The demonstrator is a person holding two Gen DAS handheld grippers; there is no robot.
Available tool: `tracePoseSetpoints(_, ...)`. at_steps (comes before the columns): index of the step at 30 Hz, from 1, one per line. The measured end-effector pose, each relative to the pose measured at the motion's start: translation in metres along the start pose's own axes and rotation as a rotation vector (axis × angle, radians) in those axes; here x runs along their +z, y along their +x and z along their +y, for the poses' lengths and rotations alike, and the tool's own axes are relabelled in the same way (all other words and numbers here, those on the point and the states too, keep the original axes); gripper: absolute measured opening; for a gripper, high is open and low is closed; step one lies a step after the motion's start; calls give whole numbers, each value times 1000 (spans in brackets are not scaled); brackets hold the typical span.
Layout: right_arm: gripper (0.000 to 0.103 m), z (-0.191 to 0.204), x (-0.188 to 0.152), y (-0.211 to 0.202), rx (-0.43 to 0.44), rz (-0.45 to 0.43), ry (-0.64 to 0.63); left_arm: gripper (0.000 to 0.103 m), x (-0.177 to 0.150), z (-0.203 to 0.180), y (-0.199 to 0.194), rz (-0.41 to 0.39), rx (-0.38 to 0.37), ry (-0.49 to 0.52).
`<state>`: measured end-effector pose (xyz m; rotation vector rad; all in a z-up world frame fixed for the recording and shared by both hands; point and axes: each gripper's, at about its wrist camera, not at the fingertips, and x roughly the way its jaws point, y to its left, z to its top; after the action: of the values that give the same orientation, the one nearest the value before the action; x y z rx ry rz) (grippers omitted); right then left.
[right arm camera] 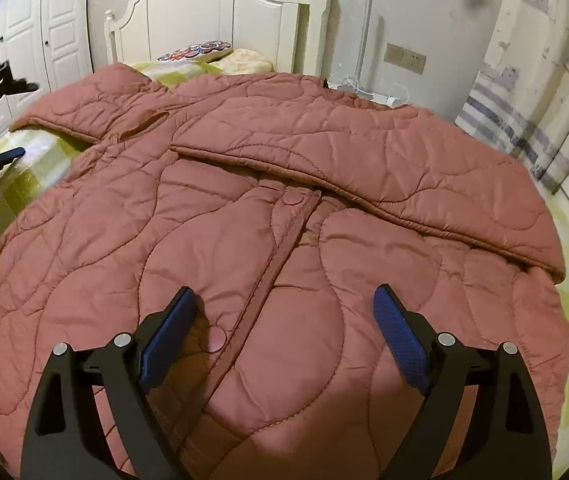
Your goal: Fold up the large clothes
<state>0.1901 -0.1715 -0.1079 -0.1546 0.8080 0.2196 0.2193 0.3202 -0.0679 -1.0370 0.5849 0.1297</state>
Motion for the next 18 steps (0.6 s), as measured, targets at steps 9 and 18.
tracePoseSetpoints(9, 86, 0, -3, -4, 18, -21, 25, 9, 49, 10, 34, -22, 8, -159)
tracePoseSetpoints(18, 86, -49, -18, -48, 114, -282, 296, 9, -90, -203, -16, -193, -185, 508)
